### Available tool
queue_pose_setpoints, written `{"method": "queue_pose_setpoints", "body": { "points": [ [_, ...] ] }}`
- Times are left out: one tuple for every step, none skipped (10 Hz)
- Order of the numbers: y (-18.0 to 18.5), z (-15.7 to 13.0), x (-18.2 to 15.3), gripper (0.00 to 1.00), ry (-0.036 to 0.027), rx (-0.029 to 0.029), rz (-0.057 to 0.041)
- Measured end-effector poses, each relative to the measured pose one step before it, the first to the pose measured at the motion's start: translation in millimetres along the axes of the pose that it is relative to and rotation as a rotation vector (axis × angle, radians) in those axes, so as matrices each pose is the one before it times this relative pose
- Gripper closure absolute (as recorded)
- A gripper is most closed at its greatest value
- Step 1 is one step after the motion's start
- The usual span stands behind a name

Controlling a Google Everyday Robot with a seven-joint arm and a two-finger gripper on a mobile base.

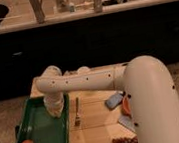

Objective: Place banana in tray

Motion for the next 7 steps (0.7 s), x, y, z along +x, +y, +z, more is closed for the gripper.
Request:
{"method": "queue_pose_setpoints", "body": {
  "points": [
    [-1.08,0.27,0.47,0.92,-0.00079,0.00004,-0.00229],
    [-1.14,0.28,0.74,0.85,-0.00001,-0.00093,-0.00104],
    [-0.74,-1.87,-1.20,0.76,0.00068,-0.01089,0.00043],
    [-5.13,-2.82,-1.77,0.67,0.00059,0.00300,-0.00077],
    [-3.55,-1.28,-2.34,0.55,-0.00157,-0.00568,-0.00292],
    [-1.40,-0.69,-0.68,0.47,-0.00132,-0.00244,-0.00038],
    [-1.33,-0.62,-0.59,0.36,-0.00184,-0.00148,-0.00025]
  ]
}}
